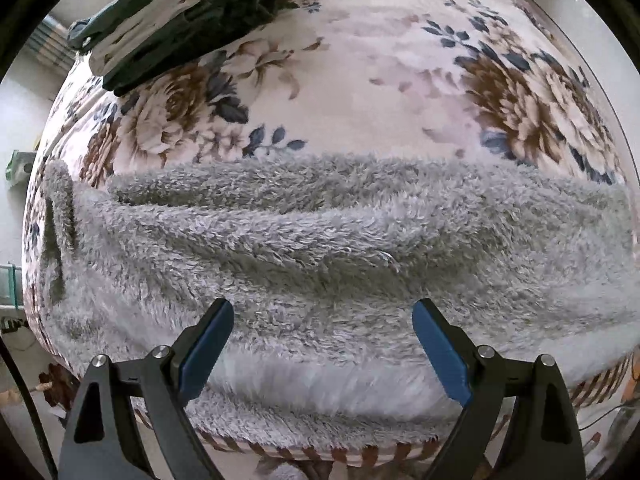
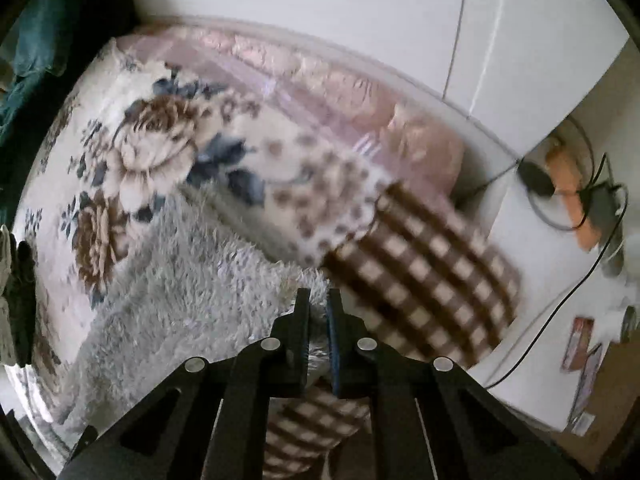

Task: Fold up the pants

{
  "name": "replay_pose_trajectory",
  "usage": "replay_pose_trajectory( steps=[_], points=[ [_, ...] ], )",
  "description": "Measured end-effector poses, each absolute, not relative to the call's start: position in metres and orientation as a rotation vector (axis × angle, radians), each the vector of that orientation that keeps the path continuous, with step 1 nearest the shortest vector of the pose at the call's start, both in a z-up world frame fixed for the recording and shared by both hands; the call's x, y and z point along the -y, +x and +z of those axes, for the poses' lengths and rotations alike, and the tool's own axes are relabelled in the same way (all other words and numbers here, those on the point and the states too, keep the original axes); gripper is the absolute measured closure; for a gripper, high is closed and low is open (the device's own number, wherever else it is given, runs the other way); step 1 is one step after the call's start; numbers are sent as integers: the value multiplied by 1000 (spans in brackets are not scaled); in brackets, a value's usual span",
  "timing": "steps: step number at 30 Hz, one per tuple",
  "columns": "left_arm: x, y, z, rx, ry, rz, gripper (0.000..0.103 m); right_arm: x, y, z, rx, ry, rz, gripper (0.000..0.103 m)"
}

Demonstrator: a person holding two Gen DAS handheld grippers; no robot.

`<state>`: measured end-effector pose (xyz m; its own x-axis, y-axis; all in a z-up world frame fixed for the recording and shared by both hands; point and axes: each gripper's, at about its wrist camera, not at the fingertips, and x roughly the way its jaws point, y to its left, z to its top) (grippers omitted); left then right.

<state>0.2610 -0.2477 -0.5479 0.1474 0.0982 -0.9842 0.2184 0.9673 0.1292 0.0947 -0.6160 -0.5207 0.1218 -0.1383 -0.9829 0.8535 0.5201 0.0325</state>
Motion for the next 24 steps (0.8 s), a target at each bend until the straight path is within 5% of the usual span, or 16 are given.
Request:
replay_pose_trajectory(
  steps=[4,6,8,9,10,18,24],
  points=[
    [247,261,-544,-1422,253,-89,12,634,105,-565,-1392,753,-764,94],
    [246,260,-543,-1423,247,-91,12,635,102,-593,-1455,828,-707,85],
    [244,259,-541,-1421,246,-90,12,634,96,-595,-1430,875,-704,51],
    [242,259,-541,-1423,239,-91,12,633,94,-588,-1390,884,-713,23],
    [238,259,-541,-1431,228,-92,12,631,92,-581,-1364,882,-717,14],
    [160,277,-517,-1474,119,2,12,494,176,-533,-1519,522,-511,14],
    [43,324,-500,-1472,92,173,12,349,268,-554,-1632,279,-318,14]
  ],
)
